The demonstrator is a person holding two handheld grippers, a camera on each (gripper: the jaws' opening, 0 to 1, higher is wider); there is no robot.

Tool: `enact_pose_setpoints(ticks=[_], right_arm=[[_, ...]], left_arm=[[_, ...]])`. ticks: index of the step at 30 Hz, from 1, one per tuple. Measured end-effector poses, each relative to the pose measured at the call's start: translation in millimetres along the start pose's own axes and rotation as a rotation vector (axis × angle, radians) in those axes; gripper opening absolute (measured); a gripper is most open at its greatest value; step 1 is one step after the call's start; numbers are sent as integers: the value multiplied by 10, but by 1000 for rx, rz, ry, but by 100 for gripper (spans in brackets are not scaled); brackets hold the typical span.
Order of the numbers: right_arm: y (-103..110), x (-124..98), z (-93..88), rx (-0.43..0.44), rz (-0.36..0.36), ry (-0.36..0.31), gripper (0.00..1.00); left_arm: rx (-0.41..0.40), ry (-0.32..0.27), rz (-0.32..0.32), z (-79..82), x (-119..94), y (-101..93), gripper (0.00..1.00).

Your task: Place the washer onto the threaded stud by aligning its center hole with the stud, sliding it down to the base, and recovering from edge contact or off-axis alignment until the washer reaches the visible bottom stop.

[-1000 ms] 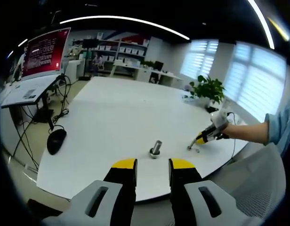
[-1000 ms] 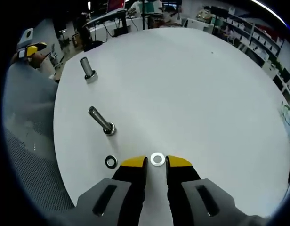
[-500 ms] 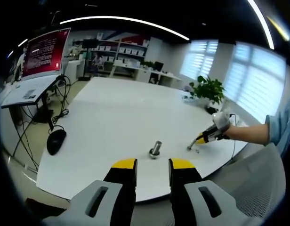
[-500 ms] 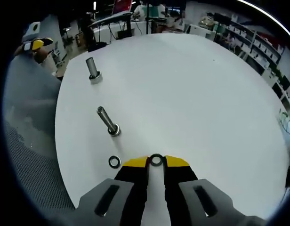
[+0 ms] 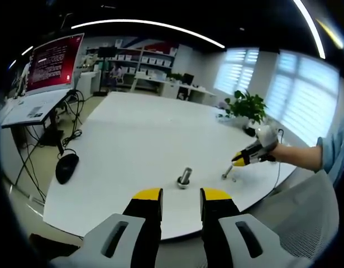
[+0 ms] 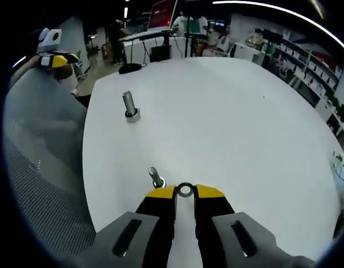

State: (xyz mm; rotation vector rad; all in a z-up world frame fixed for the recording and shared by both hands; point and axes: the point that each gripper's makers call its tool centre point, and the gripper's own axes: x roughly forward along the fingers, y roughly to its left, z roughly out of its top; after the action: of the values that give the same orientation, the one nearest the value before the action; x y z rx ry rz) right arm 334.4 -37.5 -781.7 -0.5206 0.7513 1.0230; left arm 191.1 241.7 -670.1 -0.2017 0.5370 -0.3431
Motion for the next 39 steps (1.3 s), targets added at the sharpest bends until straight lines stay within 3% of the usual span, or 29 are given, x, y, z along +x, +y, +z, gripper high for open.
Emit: enact_pose_setpoints(ticks=[5,10,25,39], right_arm=[[150,-86,157,-17,56,-21,14],[275,-122,219,-73,94,3,14],[341,4,161,-226,116,148,14],[340,108,114,-259,125,204,14]], left_arm=[[0,-3,-1,3,-1,-3,25],[0,-4,-2,8,0,-6,25],[-1,-5,-4,6,-2,-4,25],[-5,-7,-5,10,-3,-7,25]])
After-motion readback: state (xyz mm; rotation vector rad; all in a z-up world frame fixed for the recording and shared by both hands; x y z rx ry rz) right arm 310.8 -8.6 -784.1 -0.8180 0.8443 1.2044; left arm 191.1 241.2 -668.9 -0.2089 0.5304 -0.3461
